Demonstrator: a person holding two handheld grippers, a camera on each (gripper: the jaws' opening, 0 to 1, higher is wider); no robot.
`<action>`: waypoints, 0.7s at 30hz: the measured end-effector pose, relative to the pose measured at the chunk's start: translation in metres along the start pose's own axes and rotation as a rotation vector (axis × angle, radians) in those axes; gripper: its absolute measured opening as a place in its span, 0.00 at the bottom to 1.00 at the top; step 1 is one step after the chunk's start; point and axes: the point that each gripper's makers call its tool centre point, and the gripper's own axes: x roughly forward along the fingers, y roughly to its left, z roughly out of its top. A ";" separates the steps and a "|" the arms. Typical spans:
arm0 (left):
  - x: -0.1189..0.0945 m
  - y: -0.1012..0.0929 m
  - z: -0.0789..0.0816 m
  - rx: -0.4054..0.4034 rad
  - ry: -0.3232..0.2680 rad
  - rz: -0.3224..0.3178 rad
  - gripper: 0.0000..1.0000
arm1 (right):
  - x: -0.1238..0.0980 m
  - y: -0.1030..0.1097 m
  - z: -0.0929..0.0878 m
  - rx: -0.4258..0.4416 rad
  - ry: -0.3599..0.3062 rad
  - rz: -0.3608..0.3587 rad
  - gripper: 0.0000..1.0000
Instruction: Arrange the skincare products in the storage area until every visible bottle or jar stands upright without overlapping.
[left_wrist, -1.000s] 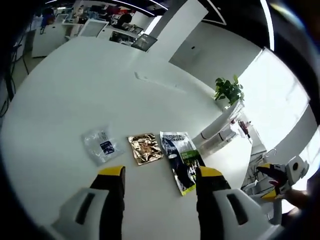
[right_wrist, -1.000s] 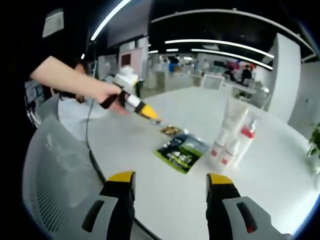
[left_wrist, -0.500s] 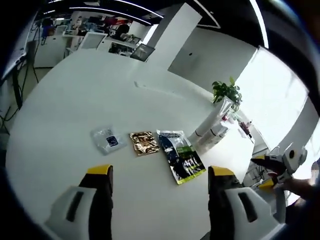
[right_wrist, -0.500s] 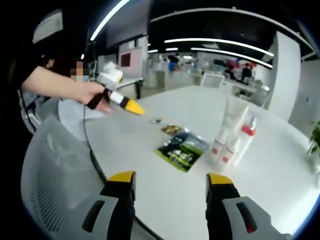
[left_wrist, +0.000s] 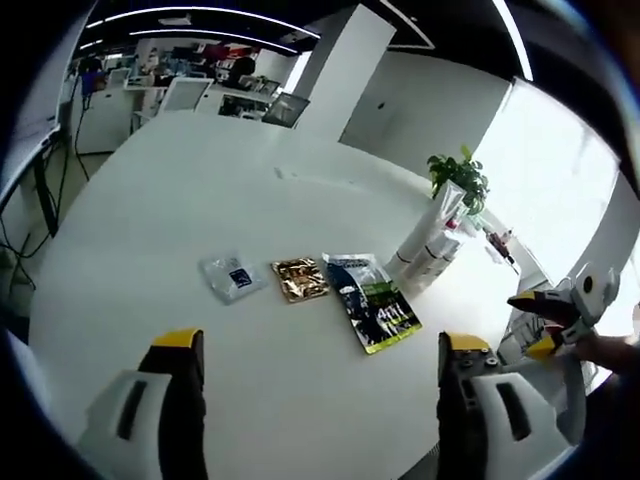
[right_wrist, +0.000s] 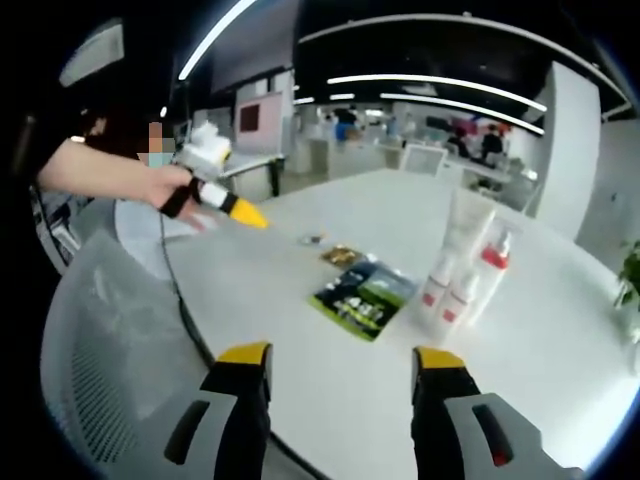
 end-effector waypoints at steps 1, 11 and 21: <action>-0.003 -0.001 0.001 0.015 -0.007 0.004 0.92 | 0.000 0.000 0.000 0.002 0.000 0.001 0.57; -0.020 -0.005 -0.005 0.042 -0.049 0.041 0.94 | 0.000 0.002 0.001 0.012 -0.006 0.013 0.58; -0.033 -0.015 -0.026 0.052 -0.072 0.085 0.90 | 0.000 0.001 0.002 0.030 -0.011 0.018 0.62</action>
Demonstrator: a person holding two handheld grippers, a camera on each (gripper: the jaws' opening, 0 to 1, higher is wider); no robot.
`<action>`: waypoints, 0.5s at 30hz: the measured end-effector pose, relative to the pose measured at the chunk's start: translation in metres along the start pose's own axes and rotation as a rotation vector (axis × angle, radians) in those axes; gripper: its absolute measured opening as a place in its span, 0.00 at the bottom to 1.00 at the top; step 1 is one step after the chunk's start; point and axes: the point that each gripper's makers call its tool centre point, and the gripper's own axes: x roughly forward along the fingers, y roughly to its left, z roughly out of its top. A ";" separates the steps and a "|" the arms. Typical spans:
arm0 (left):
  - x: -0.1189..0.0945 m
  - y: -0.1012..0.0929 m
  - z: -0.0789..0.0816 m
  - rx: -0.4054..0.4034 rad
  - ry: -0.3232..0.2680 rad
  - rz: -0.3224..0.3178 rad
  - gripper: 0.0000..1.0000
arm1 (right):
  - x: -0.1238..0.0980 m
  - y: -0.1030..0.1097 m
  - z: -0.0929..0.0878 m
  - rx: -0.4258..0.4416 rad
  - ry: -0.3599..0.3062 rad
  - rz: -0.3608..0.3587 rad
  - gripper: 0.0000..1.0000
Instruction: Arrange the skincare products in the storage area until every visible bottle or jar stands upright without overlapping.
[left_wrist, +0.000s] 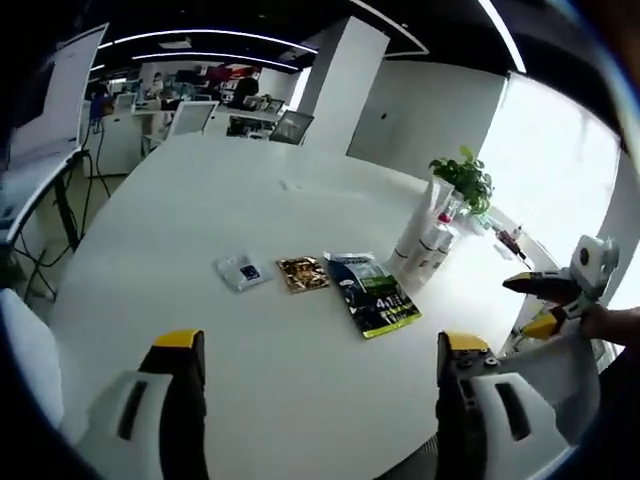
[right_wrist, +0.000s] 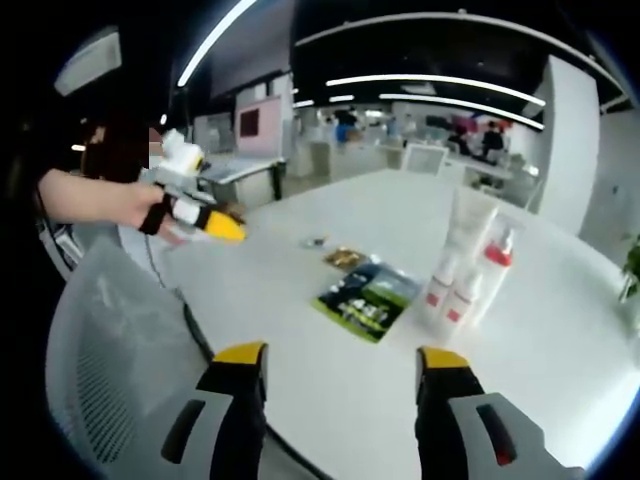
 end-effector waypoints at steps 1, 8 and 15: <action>-0.002 -0.002 -0.002 0.006 -0.002 0.003 0.90 | 0.000 0.000 0.000 0.002 -0.002 0.000 0.62; -0.006 -0.006 -0.028 0.048 0.051 0.041 0.88 | 0.000 0.000 0.000 -0.002 0.000 -0.004 0.62; -0.006 0.002 -0.025 0.038 0.028 0.057 0.85 | 0.000 -0.002 -0.001 -0.009 0.006 -0.013 0.61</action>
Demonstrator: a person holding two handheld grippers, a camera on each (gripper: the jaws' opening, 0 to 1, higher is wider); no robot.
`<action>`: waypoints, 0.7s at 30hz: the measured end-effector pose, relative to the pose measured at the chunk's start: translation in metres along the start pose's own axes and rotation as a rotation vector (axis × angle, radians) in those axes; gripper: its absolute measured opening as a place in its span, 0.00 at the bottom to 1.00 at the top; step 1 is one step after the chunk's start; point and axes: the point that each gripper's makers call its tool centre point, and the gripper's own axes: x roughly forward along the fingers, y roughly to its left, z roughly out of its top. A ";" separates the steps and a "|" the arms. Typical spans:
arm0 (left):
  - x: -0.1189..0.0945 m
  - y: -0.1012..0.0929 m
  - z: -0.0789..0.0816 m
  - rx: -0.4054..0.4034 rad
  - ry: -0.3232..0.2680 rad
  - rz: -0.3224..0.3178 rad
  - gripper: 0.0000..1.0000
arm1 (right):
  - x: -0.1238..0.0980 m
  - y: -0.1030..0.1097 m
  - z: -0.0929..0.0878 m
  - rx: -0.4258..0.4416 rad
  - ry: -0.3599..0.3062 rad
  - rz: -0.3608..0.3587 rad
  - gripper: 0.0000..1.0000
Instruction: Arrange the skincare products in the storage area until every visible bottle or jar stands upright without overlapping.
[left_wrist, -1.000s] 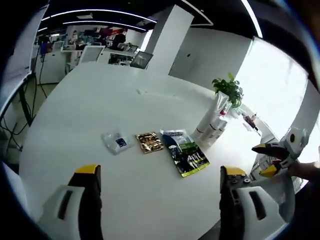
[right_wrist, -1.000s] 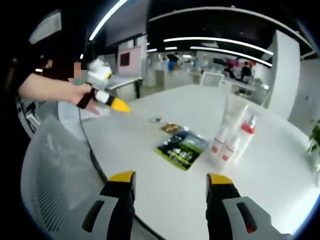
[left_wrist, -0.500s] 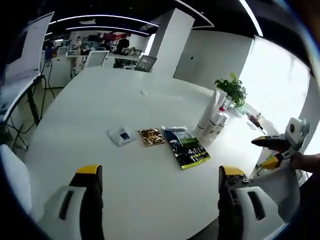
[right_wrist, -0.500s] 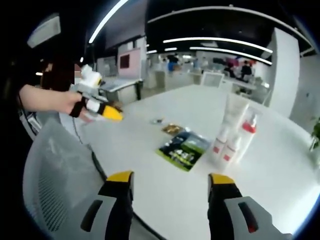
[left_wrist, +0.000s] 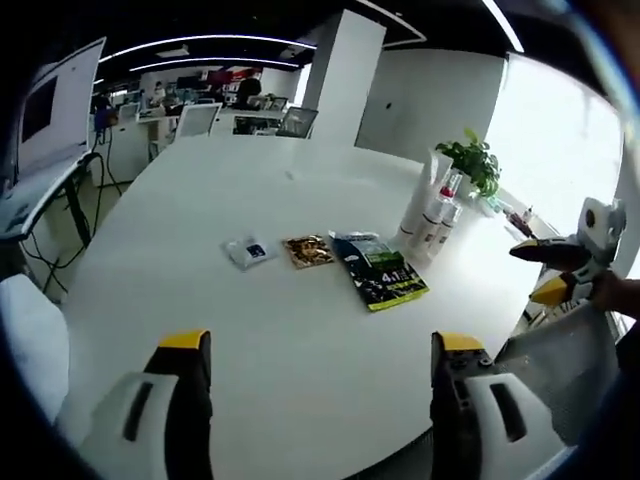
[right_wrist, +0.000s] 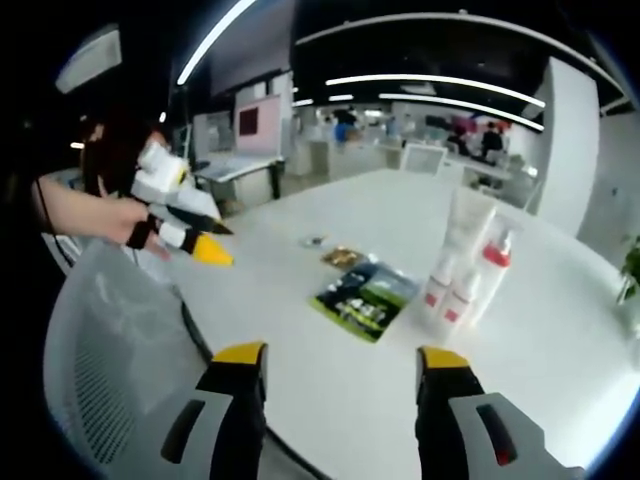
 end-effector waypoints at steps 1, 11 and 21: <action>-0.001 0.003 -0.001 0.023 0.009 0.013 0.85 | 0.000 0.000 0.000 0.001 0.001 -0.001 0.61; 0.001 0.002 -0.007 0.040 0.036 0.011 0.84 | 0.000 -0.002 -0.001 0.000 0.006 -0.011 0.61; -0.002 0.014 -0.013 0.030 0.053 0.059 0.84 | 0.000 -0.007 -0.002 -0.005 0.014 -0.034 0.61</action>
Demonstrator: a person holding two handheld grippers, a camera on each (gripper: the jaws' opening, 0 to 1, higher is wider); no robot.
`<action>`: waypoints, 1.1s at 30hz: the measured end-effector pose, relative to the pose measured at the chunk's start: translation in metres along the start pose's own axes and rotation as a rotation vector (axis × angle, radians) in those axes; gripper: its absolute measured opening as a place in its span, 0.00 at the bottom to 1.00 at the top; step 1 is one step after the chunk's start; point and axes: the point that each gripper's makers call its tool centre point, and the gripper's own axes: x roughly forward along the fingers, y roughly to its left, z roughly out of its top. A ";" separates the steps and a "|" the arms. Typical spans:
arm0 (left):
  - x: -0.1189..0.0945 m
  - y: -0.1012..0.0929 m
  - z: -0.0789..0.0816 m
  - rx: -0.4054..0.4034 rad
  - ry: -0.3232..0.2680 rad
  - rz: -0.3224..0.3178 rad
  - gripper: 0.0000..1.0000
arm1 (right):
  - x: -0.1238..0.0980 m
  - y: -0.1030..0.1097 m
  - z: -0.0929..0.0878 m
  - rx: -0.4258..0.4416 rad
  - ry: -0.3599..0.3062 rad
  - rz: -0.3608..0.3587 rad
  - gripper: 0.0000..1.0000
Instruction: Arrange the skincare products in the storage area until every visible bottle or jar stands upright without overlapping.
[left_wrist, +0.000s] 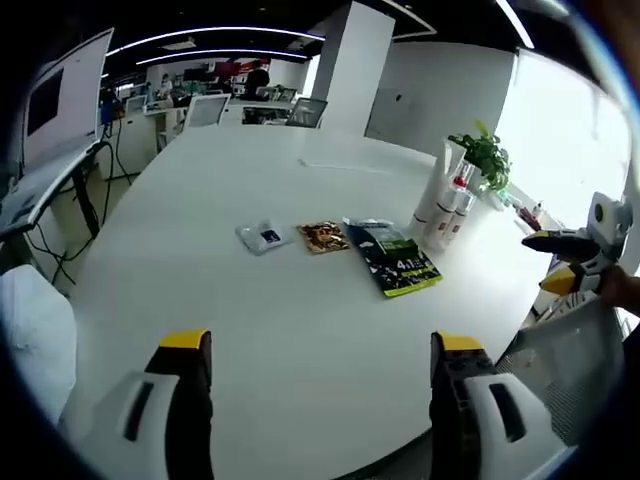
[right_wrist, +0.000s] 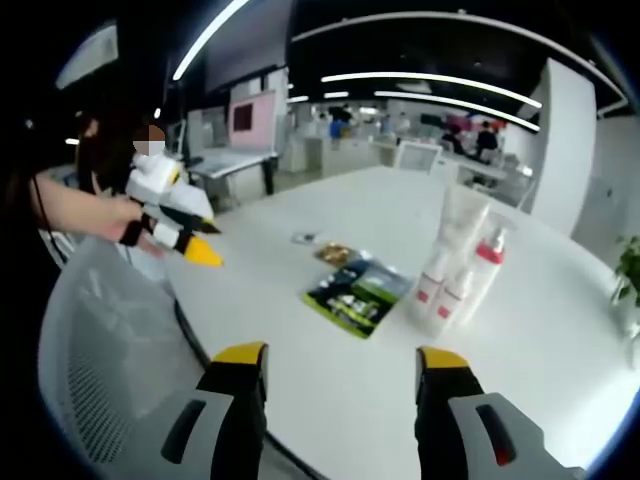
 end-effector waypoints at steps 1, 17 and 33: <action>0.001 -0.001 -0.001 0.006 0.005 0.001 0.84 | 0.000 -0.001 0.000 0.002 0.000 -0.002 0.61; 0.038 0.008 0.029 0.060 0.014 -0.028 0.87 | 0.001 -0.006 -0.004 0.012 0.020 -0.020 0.60; 0.087 0.031 0.041 0.124 0.080 -0.025 0.84 | 0.002 -0.010 -0.006 0.030 0.028 -0.029 0.61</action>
